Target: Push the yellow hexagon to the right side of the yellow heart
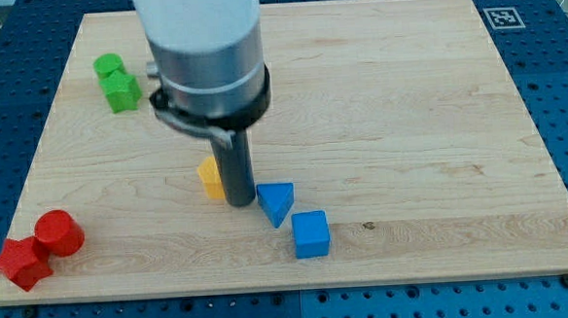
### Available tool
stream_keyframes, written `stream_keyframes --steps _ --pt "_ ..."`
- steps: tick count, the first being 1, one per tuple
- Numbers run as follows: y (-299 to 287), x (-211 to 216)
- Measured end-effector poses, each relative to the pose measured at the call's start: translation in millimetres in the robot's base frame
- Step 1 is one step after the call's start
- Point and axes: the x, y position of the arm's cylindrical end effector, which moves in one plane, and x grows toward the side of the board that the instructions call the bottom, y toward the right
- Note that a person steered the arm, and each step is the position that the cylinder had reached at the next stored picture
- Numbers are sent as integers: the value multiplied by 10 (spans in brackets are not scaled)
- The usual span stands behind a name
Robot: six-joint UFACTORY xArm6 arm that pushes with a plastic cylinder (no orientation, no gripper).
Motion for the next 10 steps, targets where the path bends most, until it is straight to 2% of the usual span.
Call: stream_keyframes --steps 1,3,4,7,10 --pt "-102 21" --pt "-654 414" --pt "-683 231" --pt "-144 -309" --pt "-139 -716"
